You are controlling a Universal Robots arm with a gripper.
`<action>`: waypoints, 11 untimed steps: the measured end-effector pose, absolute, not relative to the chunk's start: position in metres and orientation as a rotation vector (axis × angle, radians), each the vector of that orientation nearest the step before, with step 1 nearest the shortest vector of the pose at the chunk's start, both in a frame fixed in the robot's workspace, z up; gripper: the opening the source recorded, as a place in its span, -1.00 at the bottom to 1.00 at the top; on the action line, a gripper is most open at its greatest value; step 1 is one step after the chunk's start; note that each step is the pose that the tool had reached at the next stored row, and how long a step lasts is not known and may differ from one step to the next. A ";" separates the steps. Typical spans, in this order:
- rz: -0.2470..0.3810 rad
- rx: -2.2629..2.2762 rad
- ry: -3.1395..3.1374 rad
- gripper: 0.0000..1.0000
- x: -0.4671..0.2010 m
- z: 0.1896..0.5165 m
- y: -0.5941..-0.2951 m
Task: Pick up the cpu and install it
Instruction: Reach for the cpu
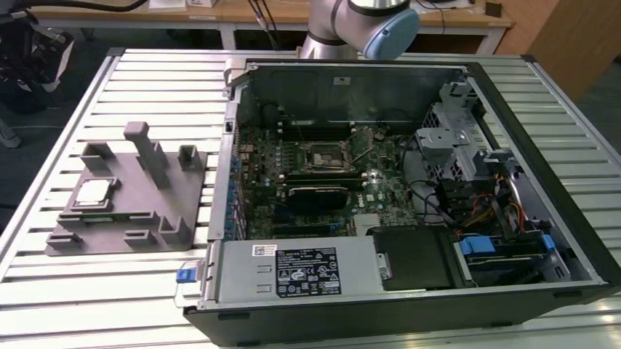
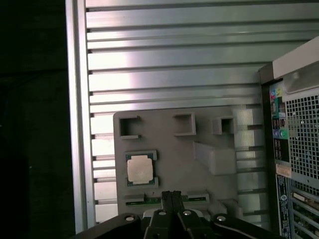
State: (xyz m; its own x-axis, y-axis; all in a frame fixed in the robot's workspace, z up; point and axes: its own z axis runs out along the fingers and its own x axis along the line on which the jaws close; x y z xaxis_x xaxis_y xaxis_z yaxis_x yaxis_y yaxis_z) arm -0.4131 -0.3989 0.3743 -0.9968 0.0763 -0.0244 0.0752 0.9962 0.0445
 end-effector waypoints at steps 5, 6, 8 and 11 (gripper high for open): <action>0.068 0.118 3.112 -0.79 -0.421 0.373 -0.399; 0.068 0.118 3.112 -0.79 -0.422 0.373 -0.399; 0.068 0.118 3.113 -0.79 -0.425 0.372 -0.399; 0.068 0.118 3.113 -0.79 -0.430 0.371 -0.399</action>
State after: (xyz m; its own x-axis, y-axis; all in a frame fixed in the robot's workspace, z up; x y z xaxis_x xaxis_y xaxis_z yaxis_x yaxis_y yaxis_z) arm -0.4298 -0.3989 0.3711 -0.9968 0.0763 -0.0244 0.0751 0.9962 0.0445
